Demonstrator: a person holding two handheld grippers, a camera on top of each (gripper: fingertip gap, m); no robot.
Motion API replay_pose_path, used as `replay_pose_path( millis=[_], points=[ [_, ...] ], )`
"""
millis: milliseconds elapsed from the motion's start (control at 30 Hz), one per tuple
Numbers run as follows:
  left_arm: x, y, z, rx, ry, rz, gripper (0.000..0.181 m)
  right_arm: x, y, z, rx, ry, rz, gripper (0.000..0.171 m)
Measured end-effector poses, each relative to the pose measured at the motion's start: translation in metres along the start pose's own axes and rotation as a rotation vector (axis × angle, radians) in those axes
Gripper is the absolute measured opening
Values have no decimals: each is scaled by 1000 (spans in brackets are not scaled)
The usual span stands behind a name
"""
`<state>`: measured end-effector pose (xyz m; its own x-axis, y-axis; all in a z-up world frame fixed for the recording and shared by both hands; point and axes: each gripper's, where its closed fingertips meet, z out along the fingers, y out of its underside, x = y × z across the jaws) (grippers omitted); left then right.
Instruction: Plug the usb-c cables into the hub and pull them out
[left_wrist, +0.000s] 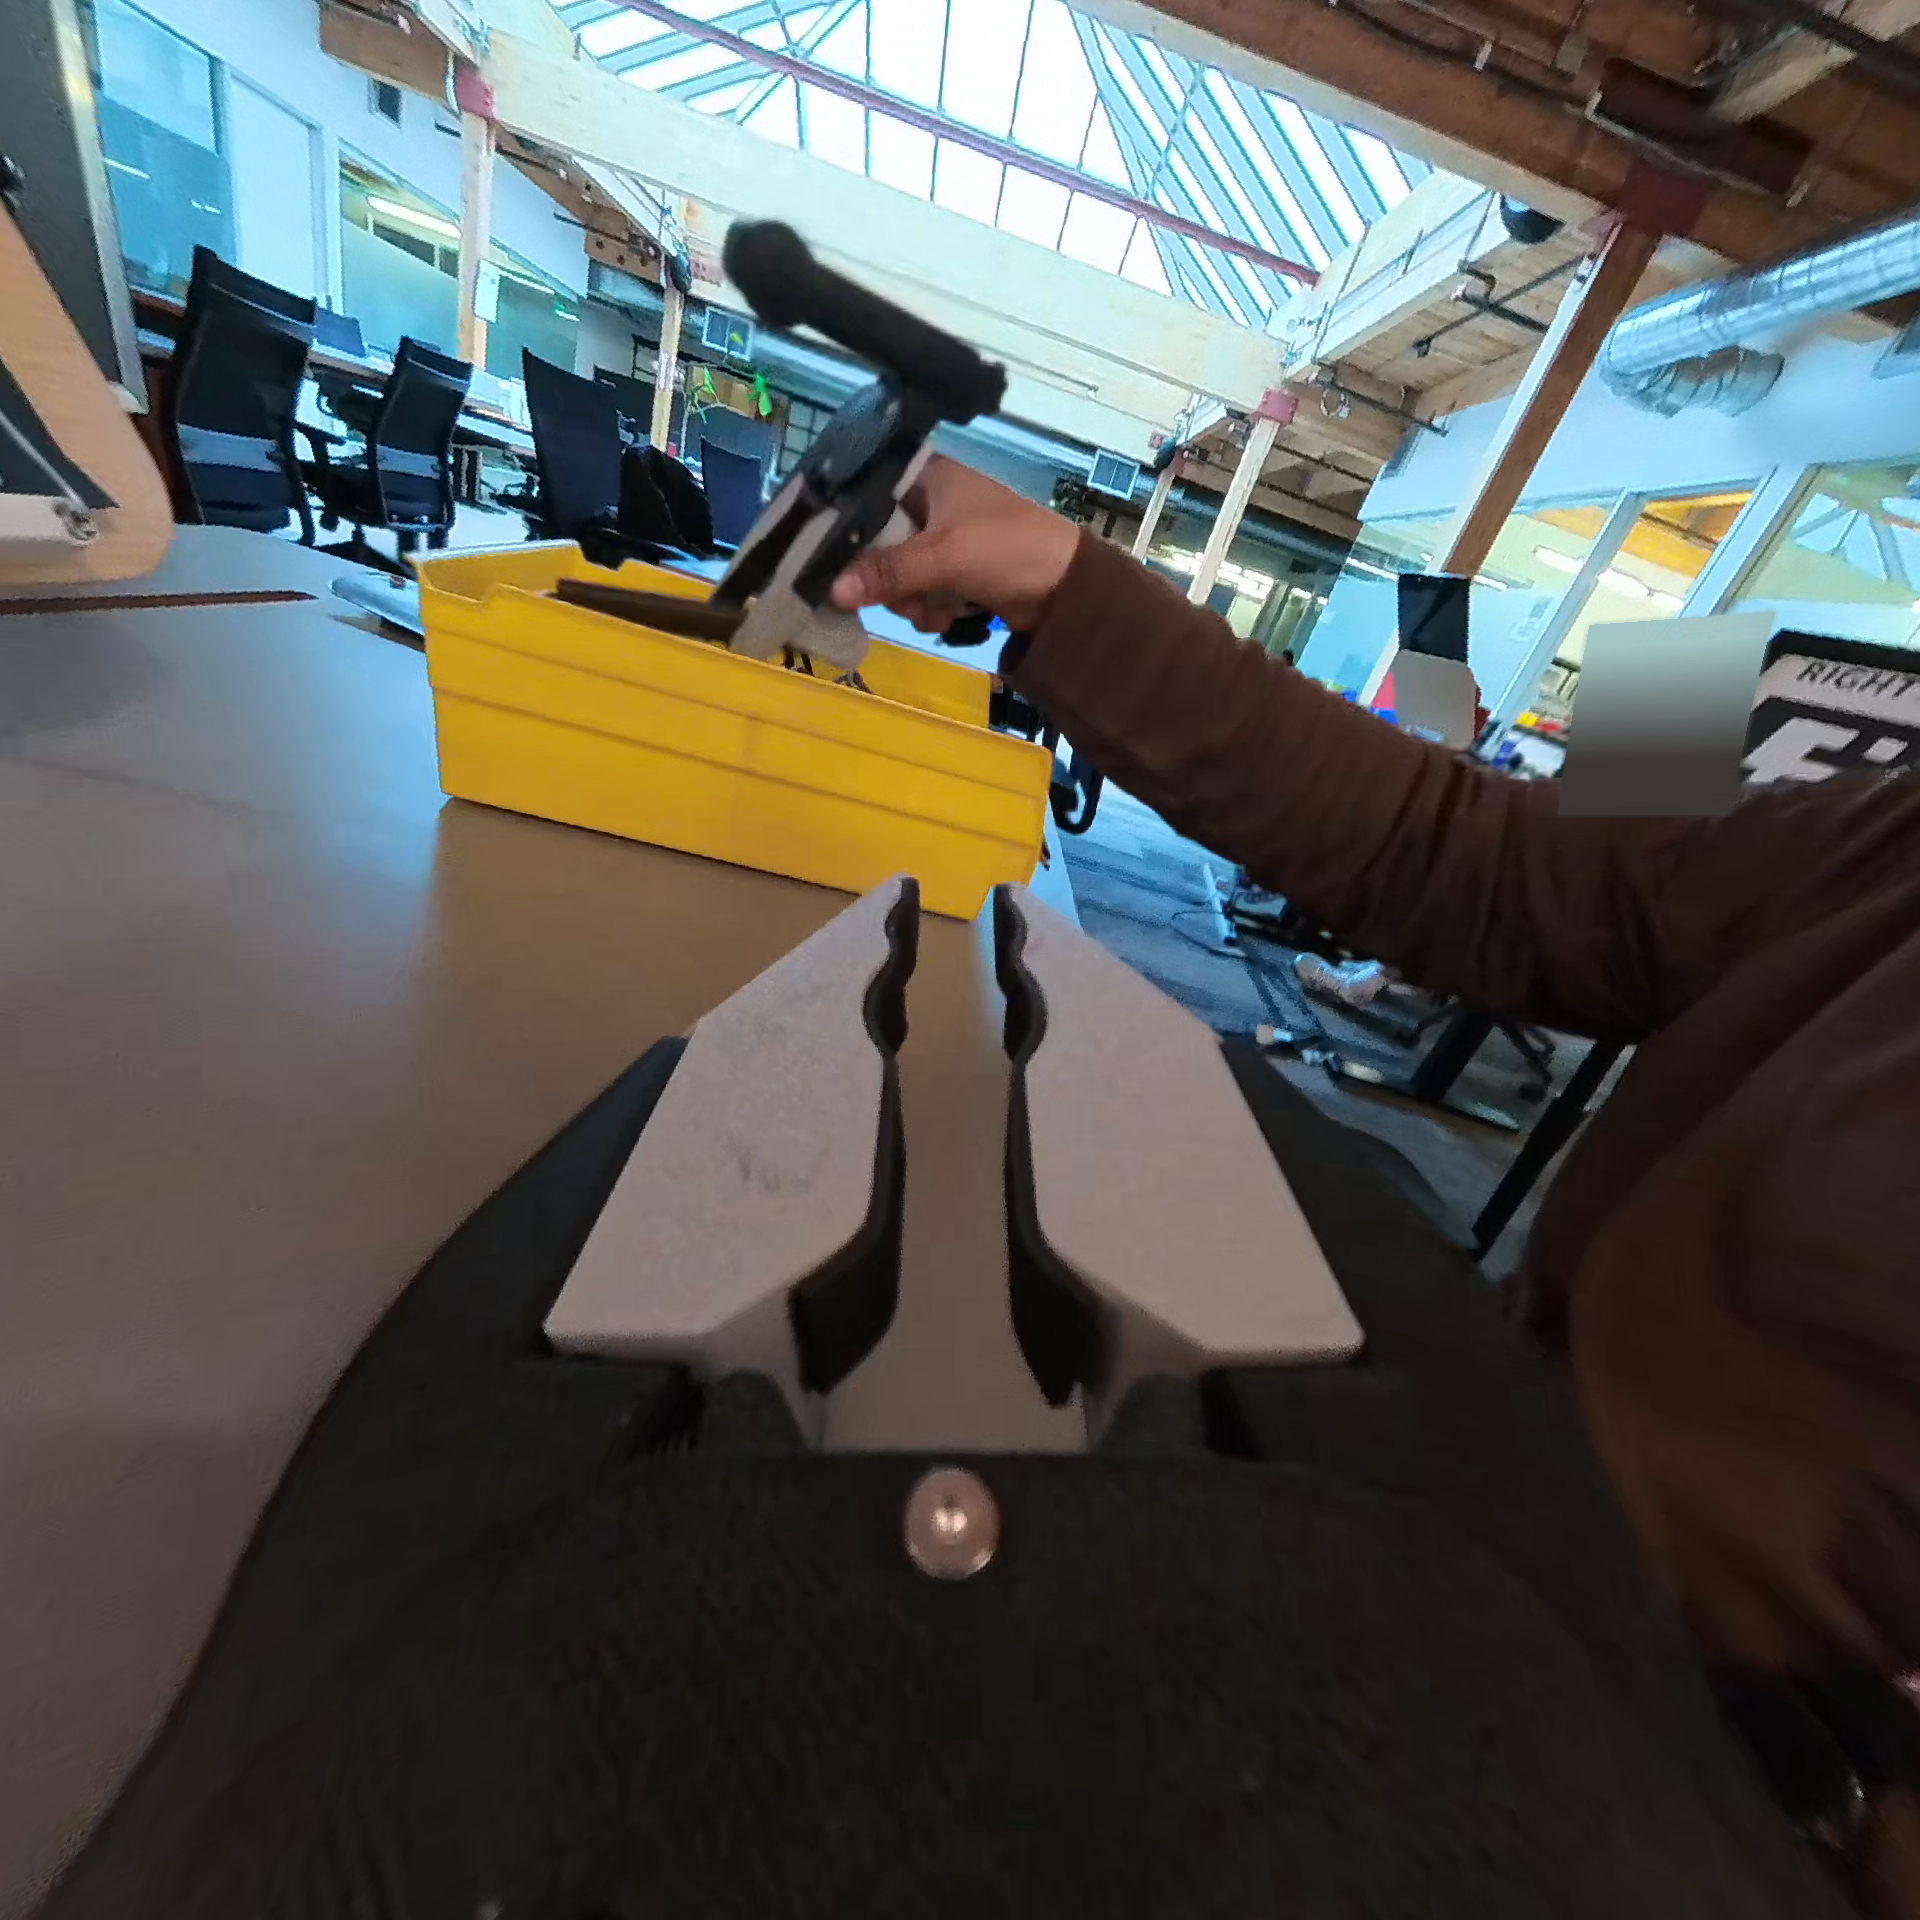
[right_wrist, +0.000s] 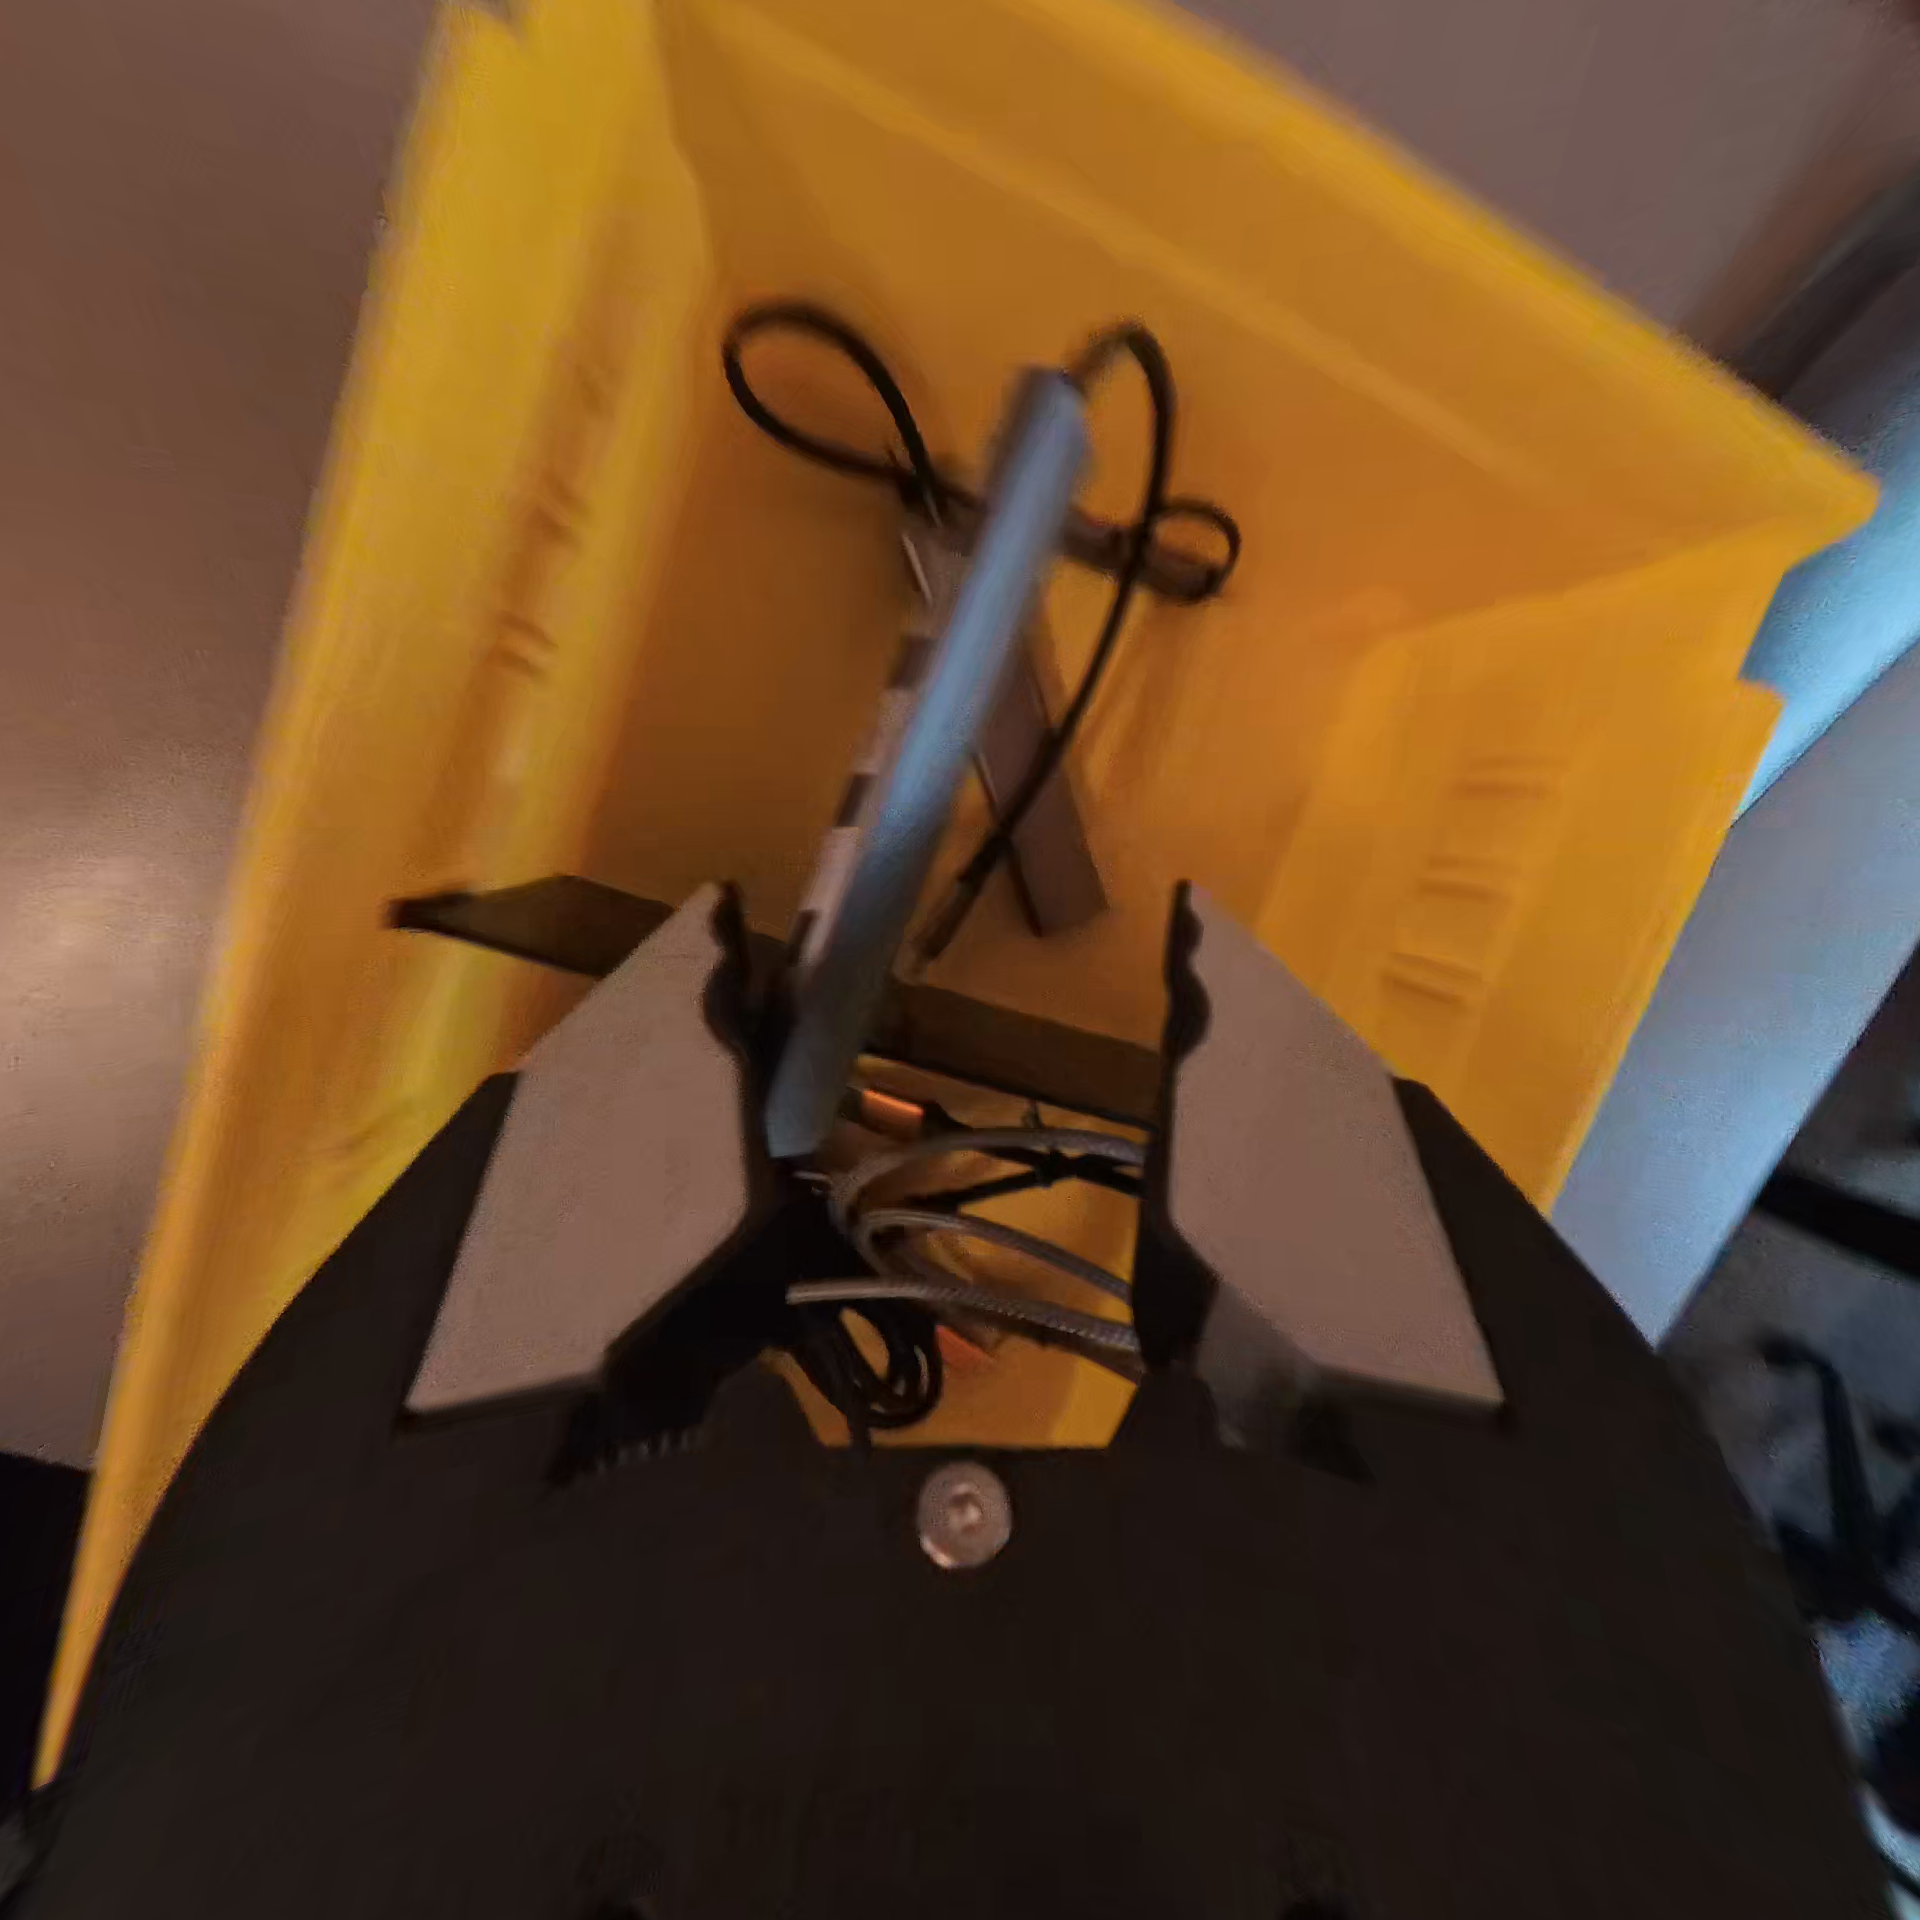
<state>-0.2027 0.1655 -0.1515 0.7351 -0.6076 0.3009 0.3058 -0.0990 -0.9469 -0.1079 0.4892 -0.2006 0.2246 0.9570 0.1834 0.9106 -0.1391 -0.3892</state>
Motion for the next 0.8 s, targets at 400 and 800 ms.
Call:
replay_pose_path(
  millis=[400,800],
  points=[
    [31,21,-13,-140,-191,89,40,117,19,-38,110,514,146,83],
    [44,-39,-205,-186,-1000,247,81,-98,35,-99,606,-203,4,118]
  ],
)
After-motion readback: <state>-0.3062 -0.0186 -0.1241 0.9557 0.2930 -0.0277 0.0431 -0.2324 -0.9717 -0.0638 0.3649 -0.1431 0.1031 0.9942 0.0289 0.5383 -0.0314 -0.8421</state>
